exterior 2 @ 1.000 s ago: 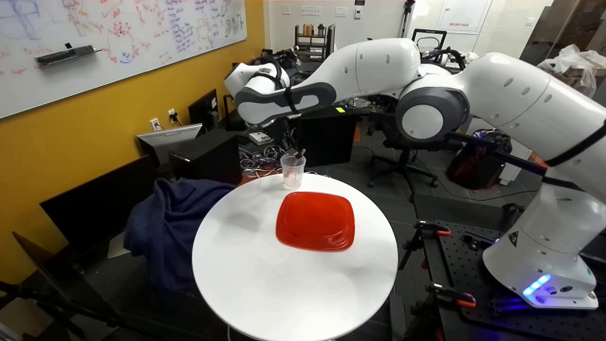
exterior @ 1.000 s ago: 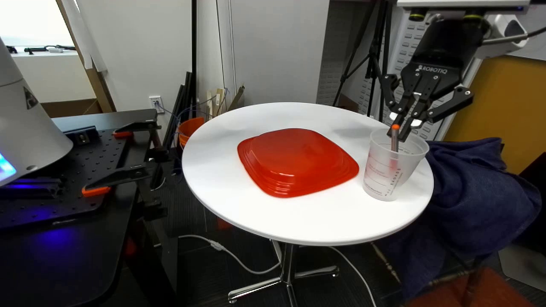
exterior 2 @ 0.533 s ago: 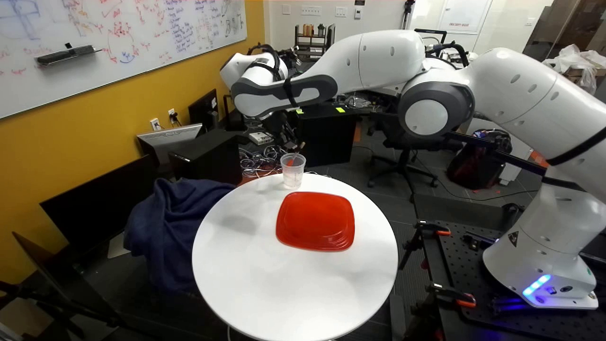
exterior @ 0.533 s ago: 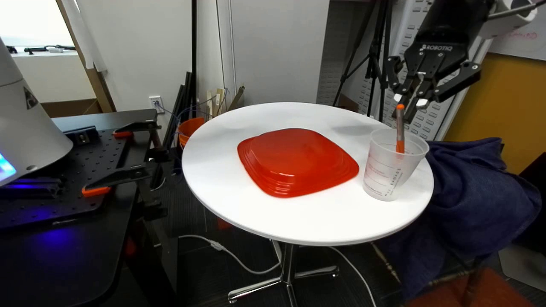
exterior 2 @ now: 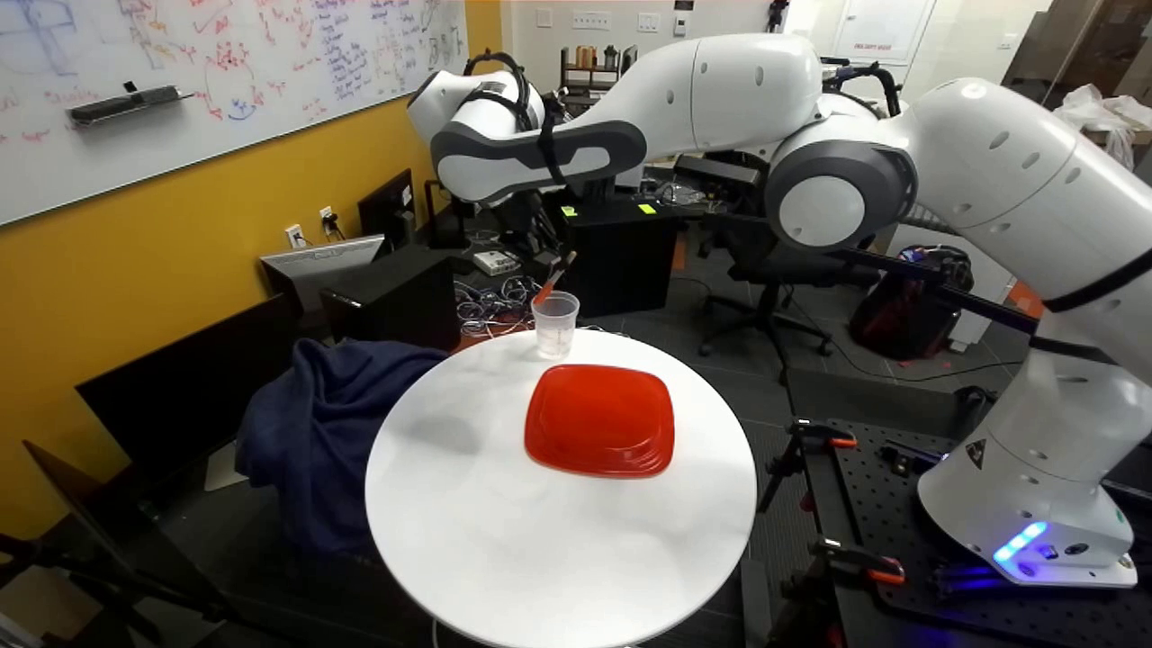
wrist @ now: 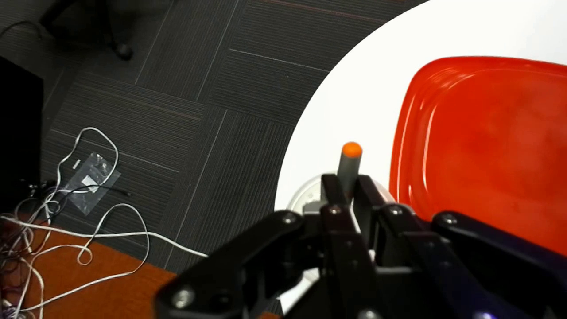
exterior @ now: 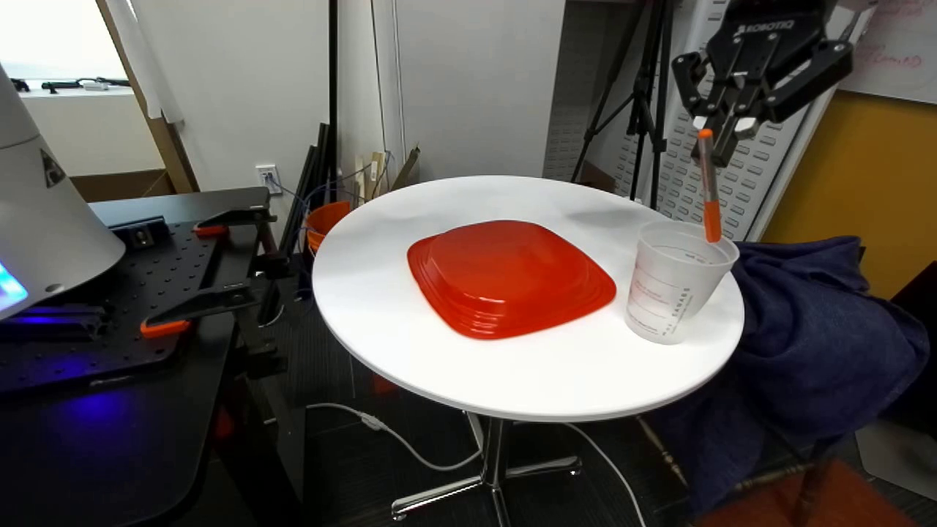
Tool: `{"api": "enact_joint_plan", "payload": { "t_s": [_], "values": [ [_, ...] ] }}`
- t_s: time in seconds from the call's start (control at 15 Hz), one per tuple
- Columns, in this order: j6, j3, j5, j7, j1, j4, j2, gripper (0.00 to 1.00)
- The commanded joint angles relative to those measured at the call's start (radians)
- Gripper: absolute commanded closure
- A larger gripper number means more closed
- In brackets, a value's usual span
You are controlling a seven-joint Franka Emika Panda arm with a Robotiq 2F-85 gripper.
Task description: Remove the orange marker from the clear cup
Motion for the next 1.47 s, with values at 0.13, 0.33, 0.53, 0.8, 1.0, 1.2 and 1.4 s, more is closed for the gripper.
{"api": "enact_joint_plan", "payload": {
  "t_s": [0.13,0.33,0.53,0.8,1.0,1.2,1.4],
  "values": [
    [0.017,-0.013,-0.022,0.071,0.03,-0.073,-0.086,0.97],
    [0.034,-0.012,-0.027,0.097,0.039,-0.08,-0.105,0.97],
    [0.053,-0.009,-0.033,0.108,0.053,-0.084,-0.115,0.97],
    [0.084,-0.007,-0.041,0.104,0.083,-0.087,-0.12,0.97],
    [0.109,-0.007,-0.05,0.103,0.11,-0.091,-0.118,0.97],
    [0.126,-0.006,-0.062,0.103,0.137,-0.098,-0.117,0.97],
    [0.13,-0.005,-0.068,0.106,0.166,-0.1,-0.111,0.97]
  ]
}}
